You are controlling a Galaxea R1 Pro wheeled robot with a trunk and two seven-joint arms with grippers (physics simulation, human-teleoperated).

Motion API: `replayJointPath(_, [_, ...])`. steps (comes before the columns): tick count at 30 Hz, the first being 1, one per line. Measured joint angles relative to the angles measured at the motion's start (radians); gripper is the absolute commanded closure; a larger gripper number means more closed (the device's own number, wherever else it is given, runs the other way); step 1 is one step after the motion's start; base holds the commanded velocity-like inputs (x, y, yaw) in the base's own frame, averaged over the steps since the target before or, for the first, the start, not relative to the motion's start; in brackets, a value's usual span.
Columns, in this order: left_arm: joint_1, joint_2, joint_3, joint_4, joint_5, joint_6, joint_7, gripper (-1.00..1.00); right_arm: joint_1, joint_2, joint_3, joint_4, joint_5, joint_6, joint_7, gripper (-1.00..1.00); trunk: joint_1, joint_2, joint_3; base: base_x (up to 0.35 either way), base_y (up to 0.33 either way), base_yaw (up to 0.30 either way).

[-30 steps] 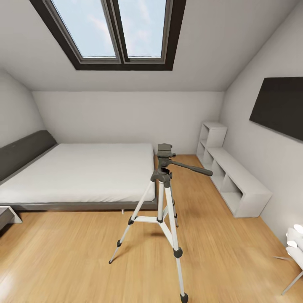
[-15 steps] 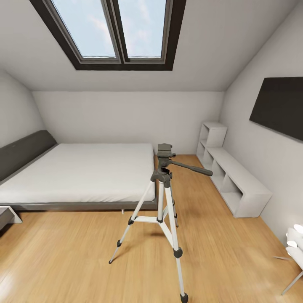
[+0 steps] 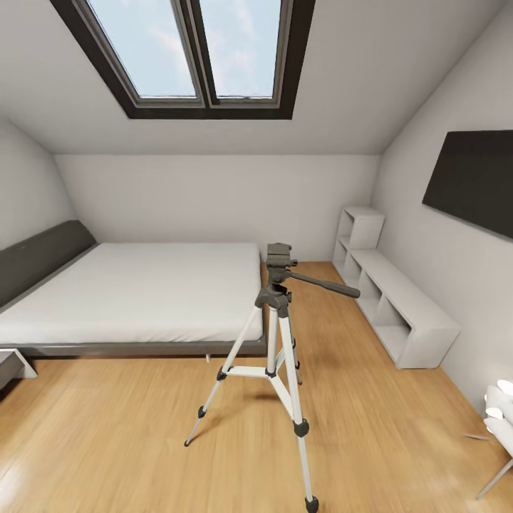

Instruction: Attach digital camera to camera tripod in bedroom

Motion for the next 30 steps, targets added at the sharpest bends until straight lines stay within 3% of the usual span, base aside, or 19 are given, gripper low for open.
replayJointPath(6, [0.000, 0.000, 0.000, 0.000, 0.000, 0.000, 0.000, 1.00, 0.004, -0.002, -0.002, -0.086, 0.017, 0.028, 0.000, -1.00, 0.000, 0.000, 0.000, 0.000, 0.000, 0.000])
replayJointPath(9, [0.000, 0.000, 0.000, 0.000, 0.000, 0.000, 0.000, 1.00, 0.005, -0.002, -0.004, -0.228, 0.015, 0.111, 0.000, -1.00, 0.000, 0.000, 0.000, 0.000, 0.000, 0.000])
replayJointPath(10, [0.000, 0.000, 0.000, 0.000, 0.000, 0.000, 0.001, 1.00, 0.007, 0.004, -0.006, -0.328, 0.009, 0.276, 0.001, -1.00, 0.000, 0.000, 0.000, 0.000, 0.000, 0.000])
replayJointPath(12, [0.000, 0.000, 0.000, 0.000, 0.000, 0.000, 0.001, 1.00, 0.005, 0.007, -0.007, -0.616, 0.006, 0.354, 0.004, -1.00, 0.000, 0.000, 0.000, 0.000, 0.000, 0.000])
replayJointPath(17, [0.000, 0.001, 0.000, 0.000, 0.001, 0.000, 0.001, 1.00, -0.001, 0.008, -0.009, -0.895, 0.001, 0.547, 0.037, -1.00, 0.000, 0.000, 0.000, 0.000, 0.000, 0.000])
replayJointPath(19, [0.000, 0.001, 0.000, 0.000, 0.002, 0.000, 0.001, 1.00, -0.012, 0.008, -0.010, -1.013, -0.010, 0.638, 0.089, -1.00, 0.000, 0.000, 0.000, 0.000, 0.000, 0.000])
replayJointPath(24, [0.000, 0.001, 0.000, 0.000, 0.002, 0.000, 0.001, 1.00, -0.069, 0.009, -0.011, -1.186, -0.052, 0.801, 0.234, -1.00, 0.000, 0.000, 0.000, 0.000, 0.000, 0.000])
replayJointPath(27, [0.000, 0.001, 0.000, 0.000, 0.003, 0.000, 0.001, 1.00, -0.139, 0.010, -0.011, -1.229, -0.081, 0.856, 0.314, -1.00, 0.000, 0.000, 0.000, 0.000, 0.000, 0.000])
replayJointPath(30, [0.000, 0.001, 0.000, 0.000, 0.003, 0.000, 0.001, 1.00, -0.207, 0.015, -0.011, -1.230, -0.097, 0.875, 0.347, -1.00, 0.000, 0.000, 0.000, 0.000, 0.000, 0.000])
